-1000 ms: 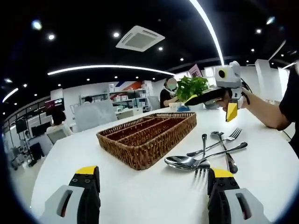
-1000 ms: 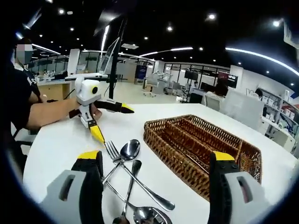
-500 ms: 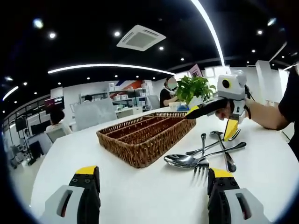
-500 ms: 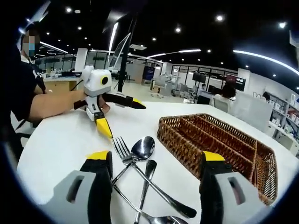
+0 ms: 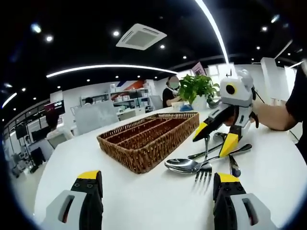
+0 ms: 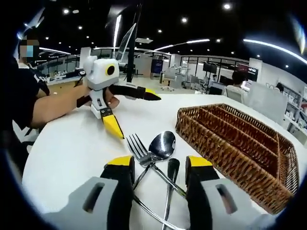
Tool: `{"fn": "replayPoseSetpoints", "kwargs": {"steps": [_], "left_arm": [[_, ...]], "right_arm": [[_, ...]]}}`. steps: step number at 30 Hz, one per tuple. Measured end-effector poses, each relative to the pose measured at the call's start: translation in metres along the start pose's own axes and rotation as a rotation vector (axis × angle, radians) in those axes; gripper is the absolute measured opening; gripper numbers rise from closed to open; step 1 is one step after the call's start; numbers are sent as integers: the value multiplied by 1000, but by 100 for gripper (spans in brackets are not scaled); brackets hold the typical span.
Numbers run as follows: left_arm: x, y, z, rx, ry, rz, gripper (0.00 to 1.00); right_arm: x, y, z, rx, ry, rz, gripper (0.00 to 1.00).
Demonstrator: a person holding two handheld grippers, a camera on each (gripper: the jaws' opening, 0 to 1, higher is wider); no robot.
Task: Arrange the knives, forks, and spoons in their matching storage slots by inserting each utensil handle-first until every utensil is classified and aligned in the correct compartment
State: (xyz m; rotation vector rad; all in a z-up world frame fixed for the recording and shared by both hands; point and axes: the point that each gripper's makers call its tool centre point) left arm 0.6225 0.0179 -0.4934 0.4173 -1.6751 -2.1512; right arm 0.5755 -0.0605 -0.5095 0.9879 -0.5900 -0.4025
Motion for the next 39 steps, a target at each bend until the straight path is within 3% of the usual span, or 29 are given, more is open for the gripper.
{"fn": "replayPoseSetpoints", "kwargs": {"steps": [5, 8, 15, 28, 38, 39], "left_arm": [[1, -2, -1, -4, -5, 5, 100], [1, -3, -2, -8, -3, 3, 100], [2, -2, -2, -4, -7, 8, 100], [5, -3, -1, -4, -11, -18, 100], [4, -3, 0, 0, -14, -16, 100], [4, -3, 0, 1, -14, -16, 100]], "right_arm": [[-7, 1, 0, -4, 22, 1, 27], [-12, -8, -1, -67, 39, 39, 18], [-26, -8, -1, -99, 88, 32, 9], [-25, -20, -3, -179, 58, -52, 11], [-23, -21, -4, -189, 46, -33, 2], [-21, -23, -4, -193, 36, -69, 2]]}}
Point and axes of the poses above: the point that each gripper's makers call its tool centre point, and the gripper's own axes: z roughly backward along the fingers, x roughly to its right, y roughly out of its top, and after that the axes turned 10 degrees about z, right-handed
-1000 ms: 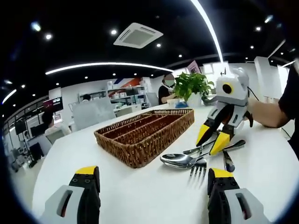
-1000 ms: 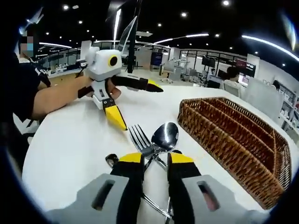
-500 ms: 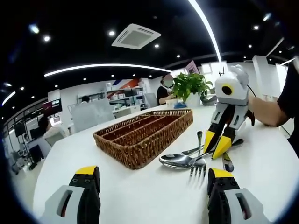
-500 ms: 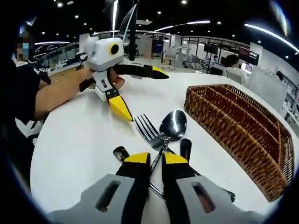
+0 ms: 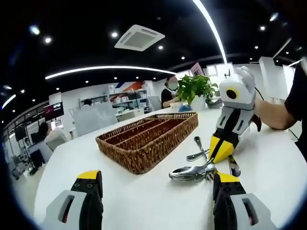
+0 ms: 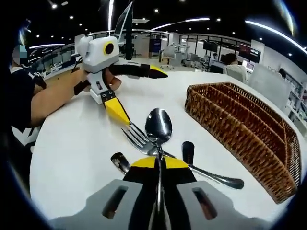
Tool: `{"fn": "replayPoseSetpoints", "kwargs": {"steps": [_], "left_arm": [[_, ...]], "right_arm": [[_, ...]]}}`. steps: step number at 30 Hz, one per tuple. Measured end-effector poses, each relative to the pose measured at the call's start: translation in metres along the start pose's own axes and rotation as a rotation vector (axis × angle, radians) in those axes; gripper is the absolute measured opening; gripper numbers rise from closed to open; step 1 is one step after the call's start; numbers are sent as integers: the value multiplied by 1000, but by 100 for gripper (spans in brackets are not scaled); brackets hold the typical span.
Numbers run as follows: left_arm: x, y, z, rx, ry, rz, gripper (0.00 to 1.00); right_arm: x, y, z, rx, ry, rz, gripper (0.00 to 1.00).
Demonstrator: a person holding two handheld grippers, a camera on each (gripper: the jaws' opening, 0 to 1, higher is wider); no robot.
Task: Arrange the knives, forks, and spoons in their matching storage slots by inserting each utensil handle-first until every utensil is classified and aligned in the correct compartment
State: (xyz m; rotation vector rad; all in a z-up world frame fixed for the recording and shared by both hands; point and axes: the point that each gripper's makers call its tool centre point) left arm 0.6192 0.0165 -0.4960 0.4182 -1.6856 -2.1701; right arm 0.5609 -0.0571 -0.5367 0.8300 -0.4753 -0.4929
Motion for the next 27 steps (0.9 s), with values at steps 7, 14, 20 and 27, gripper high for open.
{"fn": "replayPoseSetpoints", "kwargs": {"steps": [7, 14, 20, 27], "left_arm": [[-1, 1, 1, 1, 3, 2, 100], [-1, 1, 0, 0, 0, 12, 100], [0, 1, 0, 1, -4, 15, 100], [0, 2, 0, 3, -6, 21, 100]], "right_arm": [[5, 1, 1, 5, -11, 25, 1], [7, 5, 5, 29, -11, 55, 1], [10, 11, 10, 64, -19, 223, 0], [9, 15, 17, 79, 9, 256, 0]]}}
Point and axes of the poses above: the point that each gripper's makers call its tool centre point, and the gripper's own axes: z roughly backward along the fingers, x roughly to its right, y roughly out of its top, and after that the axes turned 10 degrees about z, right-handed
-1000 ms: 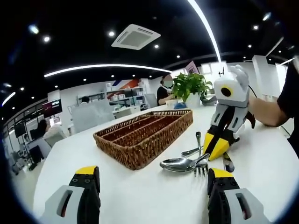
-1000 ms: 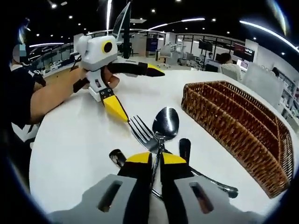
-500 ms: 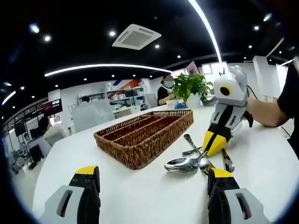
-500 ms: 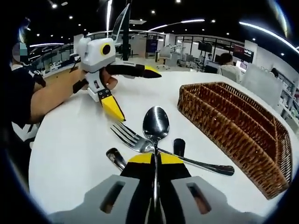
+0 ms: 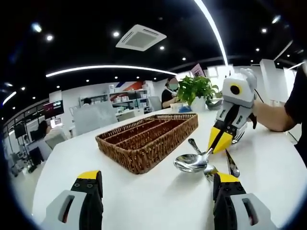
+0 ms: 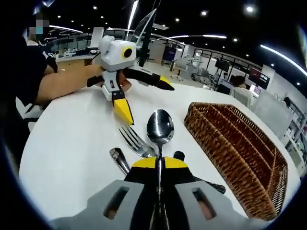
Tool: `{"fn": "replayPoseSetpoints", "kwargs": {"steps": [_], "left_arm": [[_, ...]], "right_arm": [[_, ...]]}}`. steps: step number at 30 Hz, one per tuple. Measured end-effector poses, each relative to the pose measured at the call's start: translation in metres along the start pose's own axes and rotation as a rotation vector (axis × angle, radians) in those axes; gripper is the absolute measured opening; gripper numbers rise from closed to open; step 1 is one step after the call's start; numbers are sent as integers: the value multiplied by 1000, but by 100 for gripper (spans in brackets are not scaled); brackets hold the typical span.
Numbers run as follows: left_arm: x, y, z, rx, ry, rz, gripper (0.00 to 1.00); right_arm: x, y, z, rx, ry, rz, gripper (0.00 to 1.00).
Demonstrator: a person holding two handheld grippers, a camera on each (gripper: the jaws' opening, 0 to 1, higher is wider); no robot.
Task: Arrange the knives, forks, and spoons in their matching storage slots by inserting each utensil handle-first until every utensil is classified and aligned in the correct compartment
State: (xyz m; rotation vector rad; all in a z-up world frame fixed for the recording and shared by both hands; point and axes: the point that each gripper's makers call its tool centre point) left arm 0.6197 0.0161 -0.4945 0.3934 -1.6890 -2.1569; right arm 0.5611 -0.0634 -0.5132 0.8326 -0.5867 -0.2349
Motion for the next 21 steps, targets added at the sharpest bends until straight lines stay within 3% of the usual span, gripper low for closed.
{"fn": "replayPoseSetpoints", "kwargs": {"steps": [7, 11, 13, 21], "left_arm": [[1, 0, -1, 1, -7, 6, 100], [1, 1, -1, 5, -6, 7, 100], [2, 1, -2, 3, -7, 5, 100], [3, 1, -3, 8, -12, 6, 100]], "right_arm": [[7, 8, 18, 36, 30, 42, 0], [11, 6, 24, 29, 22, 48, 0], [15, 12, 26, 65, 5, 37, 0], [29, 21, 45, 73, -19, 78, 0]]}}
Point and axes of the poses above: the point that each gripper's makers call its tool centre point, and the gripper's own axes: z roughly backward along the fingers, x roughly to its right, y roughly out of its top, and after that the axes turned 10 degrees about z, right-handed
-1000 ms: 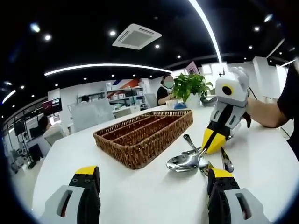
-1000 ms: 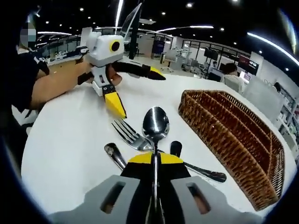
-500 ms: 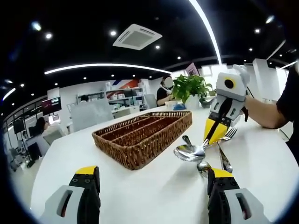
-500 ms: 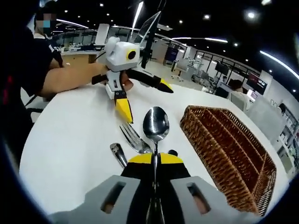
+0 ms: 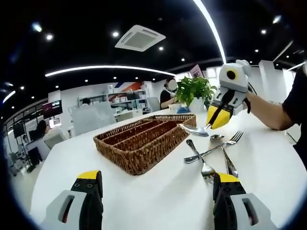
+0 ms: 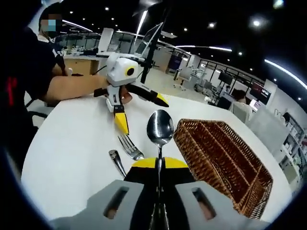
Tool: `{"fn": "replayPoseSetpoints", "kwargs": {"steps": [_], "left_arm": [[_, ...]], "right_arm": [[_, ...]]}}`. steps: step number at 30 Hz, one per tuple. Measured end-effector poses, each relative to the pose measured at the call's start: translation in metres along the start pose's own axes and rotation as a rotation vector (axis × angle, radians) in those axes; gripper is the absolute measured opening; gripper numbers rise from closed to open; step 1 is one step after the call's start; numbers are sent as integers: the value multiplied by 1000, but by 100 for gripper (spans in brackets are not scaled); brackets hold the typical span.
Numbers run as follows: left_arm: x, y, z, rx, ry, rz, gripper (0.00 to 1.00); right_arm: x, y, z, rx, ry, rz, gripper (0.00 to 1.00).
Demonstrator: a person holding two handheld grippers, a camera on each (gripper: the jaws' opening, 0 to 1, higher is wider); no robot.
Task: Arrange the knives, forks, and spoons in their matching storage slots by inserting each utensil handle-first until every utensil is classified and aligned in the correct compartment
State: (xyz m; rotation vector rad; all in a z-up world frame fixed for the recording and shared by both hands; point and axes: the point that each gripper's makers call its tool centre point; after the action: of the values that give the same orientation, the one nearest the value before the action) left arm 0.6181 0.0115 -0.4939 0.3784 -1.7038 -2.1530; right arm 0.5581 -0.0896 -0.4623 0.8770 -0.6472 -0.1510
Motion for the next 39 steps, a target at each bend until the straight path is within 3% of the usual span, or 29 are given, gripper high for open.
{"fn": "replayPoseSetpoints", "kwargs": {"steps": [6, 12, 24, 39], "left_arm": [[-1, 4, -1, 19, 4, 10, 100], [-2, 4, -1, 20, 8, 13, 100], [-1, 1, -2, 12, 14, 14, 100], [-1, 6, -7, 34, 30, 41, 100]], "right_arm": [[14, 4, 20, -12, 0, 52, 0], [19, 15, 31, 31, 37, 55, 1], [25, 14, 28, 20, 24, 129, 0], [56, 9, 12, 47, 66, 208, 0]]}}
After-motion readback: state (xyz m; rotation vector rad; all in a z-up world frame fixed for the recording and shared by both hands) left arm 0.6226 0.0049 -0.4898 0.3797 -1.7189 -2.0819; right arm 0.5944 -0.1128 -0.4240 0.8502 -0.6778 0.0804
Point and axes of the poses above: the point that each gripper's makers call its tool centre point, and the gripper's own axes: z roughly backward along the fingers, x roughly to its right, y roughly out of its top, and after that the axes turned 10 degrees about z, right-handed
